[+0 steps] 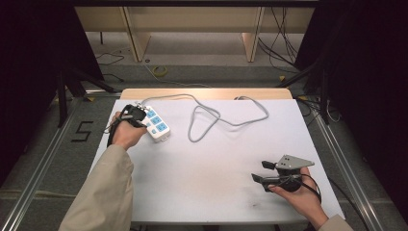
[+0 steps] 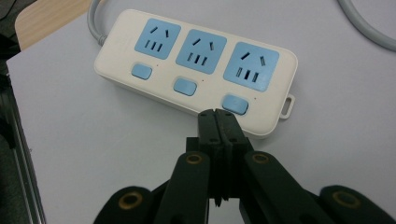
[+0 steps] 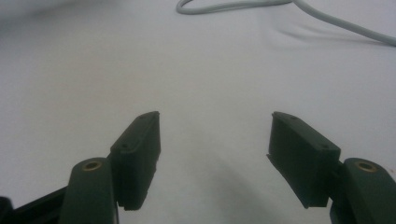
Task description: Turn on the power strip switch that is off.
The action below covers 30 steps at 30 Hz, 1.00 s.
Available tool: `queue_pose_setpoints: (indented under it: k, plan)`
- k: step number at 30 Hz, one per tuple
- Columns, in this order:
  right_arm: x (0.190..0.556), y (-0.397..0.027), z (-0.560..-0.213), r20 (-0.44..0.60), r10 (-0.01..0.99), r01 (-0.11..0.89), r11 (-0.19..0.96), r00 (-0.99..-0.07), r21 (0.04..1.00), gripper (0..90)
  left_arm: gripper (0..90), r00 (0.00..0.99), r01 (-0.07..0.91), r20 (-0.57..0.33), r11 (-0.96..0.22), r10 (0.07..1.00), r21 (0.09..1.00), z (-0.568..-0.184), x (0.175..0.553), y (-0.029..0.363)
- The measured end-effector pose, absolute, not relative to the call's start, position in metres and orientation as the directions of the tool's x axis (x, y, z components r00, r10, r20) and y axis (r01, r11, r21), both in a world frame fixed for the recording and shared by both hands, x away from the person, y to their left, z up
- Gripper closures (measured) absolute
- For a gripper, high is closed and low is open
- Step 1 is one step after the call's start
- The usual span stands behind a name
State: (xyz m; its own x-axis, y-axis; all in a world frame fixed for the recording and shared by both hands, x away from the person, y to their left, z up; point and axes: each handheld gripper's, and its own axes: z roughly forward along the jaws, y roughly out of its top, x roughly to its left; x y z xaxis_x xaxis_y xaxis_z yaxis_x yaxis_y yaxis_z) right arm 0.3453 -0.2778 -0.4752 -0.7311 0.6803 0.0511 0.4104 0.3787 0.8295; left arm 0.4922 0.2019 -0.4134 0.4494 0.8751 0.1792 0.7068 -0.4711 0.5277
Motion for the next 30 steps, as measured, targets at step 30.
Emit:
queue_pose_setpoints:
  k: [30]
  plan:
    - [0.346, -0.278, -0.476, 0.052, 0.68, 0.413, 0.38, -0.731, 0.828, 35.0, 89.9, 0.462, 0.727, 0.16, -0.476, 0.872, 0.495, -0.424, 0.515, 0.187]
